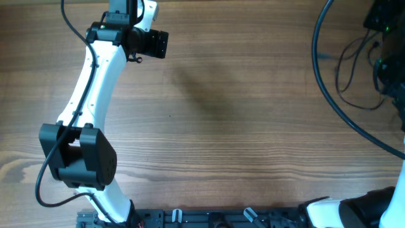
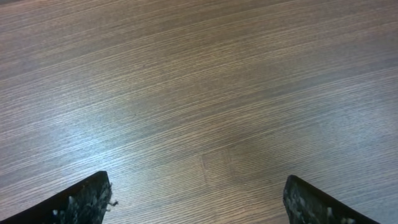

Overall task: Untangle cables
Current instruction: 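Carry the black cable to the right edge with the right gripper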

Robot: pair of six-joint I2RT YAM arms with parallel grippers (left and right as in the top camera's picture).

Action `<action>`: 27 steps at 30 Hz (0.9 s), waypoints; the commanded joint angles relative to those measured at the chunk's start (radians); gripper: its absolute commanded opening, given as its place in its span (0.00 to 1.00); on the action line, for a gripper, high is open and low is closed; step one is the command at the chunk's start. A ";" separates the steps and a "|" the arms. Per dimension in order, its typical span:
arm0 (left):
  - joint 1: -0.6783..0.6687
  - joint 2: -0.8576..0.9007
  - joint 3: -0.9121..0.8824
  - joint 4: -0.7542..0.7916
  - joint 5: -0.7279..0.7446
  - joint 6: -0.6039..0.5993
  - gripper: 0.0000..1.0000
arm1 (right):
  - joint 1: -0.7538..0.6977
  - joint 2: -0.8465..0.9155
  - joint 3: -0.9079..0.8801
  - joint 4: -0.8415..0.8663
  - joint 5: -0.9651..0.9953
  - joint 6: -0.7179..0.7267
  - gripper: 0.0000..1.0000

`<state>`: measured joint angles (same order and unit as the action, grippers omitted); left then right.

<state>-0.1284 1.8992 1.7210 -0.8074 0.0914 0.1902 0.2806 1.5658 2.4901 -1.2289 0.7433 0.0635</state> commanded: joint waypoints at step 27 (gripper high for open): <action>0.001 -0.003 -0.002 0.017 0.016 0.016 0.94 | -0.429 -0.051 -0.053 -0.152 -0.139 0.182 0.04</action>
<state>-0.1284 1.8992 1.7210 -0.7963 0.0952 0.1905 -0.1036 1.5311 2.4702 -1.3808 0.6342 0.2073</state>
